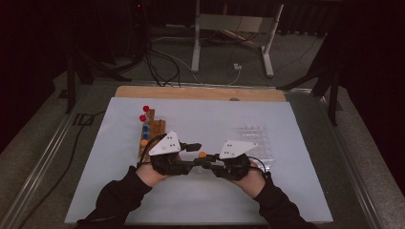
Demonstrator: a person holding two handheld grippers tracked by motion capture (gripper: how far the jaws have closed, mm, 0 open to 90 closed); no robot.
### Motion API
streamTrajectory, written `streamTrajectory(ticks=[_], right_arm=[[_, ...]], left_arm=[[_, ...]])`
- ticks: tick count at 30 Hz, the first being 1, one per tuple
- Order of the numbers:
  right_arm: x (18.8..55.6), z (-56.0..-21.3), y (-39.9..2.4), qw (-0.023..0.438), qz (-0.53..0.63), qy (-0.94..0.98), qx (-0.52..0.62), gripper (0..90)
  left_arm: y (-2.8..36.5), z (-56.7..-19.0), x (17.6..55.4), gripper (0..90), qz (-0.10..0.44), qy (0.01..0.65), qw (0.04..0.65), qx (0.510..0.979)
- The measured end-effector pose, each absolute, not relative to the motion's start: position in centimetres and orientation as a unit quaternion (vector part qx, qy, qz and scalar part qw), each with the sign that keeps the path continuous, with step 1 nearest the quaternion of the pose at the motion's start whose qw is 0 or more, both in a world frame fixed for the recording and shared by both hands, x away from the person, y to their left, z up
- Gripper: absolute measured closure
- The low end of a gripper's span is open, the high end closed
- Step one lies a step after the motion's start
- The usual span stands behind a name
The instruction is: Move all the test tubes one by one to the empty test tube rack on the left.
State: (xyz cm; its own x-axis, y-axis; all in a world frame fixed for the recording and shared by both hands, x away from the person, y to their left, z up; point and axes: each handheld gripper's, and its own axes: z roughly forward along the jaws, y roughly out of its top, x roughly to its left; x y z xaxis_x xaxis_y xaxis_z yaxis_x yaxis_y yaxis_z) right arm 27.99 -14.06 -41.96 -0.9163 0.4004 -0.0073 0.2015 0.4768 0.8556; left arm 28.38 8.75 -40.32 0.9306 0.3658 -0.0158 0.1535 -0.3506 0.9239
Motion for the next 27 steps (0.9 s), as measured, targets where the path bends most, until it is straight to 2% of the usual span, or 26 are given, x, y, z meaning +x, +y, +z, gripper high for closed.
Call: streamTrajectory(ticks=[4, 6, 19, 27], right_arm=[[28.0, -41.9, -14.1, 0.104, 0.481, 0.852, 0.178, 74.5], [28.1, -41.9, -14.1, 0.105, 0.482, 0.851, 0.179, 74.5], [27.9, -41.7, -14.1, 0.112, 0.488, 0.846, 0.181, 72.8], [28.2, -41.7, -14.6, 0.124, 0.498, 0.833, 0.206, 31.9]], left_arm=[[8.7, -40.3, 28.4, 67.6, 0.097, 0.152, 0.550, 0.815], [8.6, -40.4, 28.5, 69.9, 0.096, 0.150, 0.547, 0.818], [8.8, -40.0, 28.4, 71.4, 0.102, 0.150, 0.550, 0.815], [10.7, -38.7, 28.6, 71.5, 0.124, 0.167, 0.557, 0.804]])
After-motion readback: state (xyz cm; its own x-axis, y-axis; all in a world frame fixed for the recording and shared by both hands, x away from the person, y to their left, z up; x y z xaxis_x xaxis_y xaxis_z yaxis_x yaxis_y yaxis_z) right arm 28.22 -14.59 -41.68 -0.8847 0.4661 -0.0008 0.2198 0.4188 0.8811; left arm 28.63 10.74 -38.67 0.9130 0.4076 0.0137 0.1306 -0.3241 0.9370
